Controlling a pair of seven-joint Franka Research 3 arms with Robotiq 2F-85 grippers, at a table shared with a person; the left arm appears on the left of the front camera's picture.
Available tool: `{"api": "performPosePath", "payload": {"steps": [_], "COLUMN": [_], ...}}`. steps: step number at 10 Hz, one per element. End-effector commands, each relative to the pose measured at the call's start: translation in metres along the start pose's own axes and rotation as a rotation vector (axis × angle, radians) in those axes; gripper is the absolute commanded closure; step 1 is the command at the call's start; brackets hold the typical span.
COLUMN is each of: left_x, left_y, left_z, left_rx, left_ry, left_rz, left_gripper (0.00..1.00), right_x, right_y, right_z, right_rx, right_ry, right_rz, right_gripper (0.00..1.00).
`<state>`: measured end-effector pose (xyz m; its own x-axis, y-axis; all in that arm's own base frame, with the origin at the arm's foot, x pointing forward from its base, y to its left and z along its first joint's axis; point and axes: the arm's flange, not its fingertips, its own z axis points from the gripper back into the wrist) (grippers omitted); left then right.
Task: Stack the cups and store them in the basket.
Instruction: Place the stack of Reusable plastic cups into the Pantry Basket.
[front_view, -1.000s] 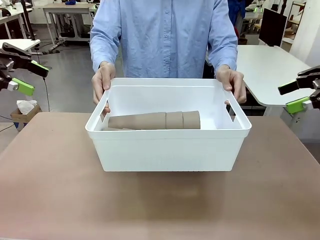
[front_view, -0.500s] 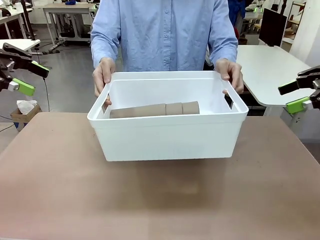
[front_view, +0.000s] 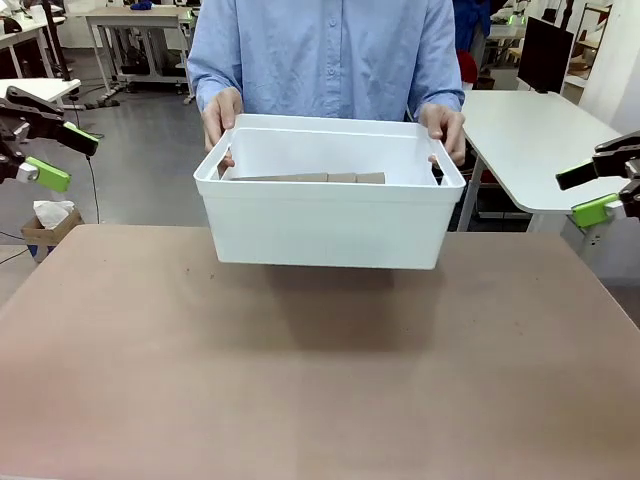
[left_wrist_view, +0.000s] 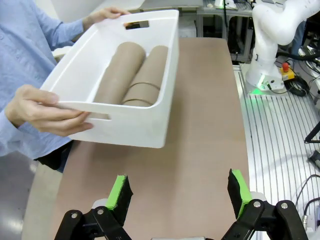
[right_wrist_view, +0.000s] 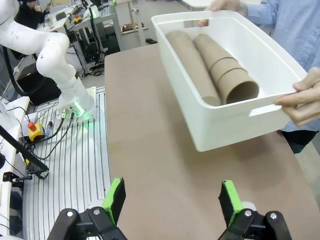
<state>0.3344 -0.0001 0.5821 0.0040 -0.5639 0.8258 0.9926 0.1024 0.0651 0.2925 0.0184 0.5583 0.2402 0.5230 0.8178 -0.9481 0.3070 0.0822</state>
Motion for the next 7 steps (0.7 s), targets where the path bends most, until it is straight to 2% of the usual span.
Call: {"api": "performPosePath", "payload": {"steps": [1, 7], "left_x": [0.0024, 0.0024], "left_y": [0.0005, 0.0005], "left_z": [0.0011, 0.0011], "left_rx": [-0.002, -0.002], "left_ry": [-0.020, -0.020], "left_rz": [-0.002, -0.002], "left_gripper": [0.00, 0.00], "right_x": [0.0004, 0.0004], "right_y": [-0.0025, -0.0025], "right_z": [0.0002, 0.0002], "right_rx": [0.007, 0.007], "right_ry": [-0.017, -0.017], "right_rz": [0.019, 0.019], "right_gripper": [0.00, 0.00]}}
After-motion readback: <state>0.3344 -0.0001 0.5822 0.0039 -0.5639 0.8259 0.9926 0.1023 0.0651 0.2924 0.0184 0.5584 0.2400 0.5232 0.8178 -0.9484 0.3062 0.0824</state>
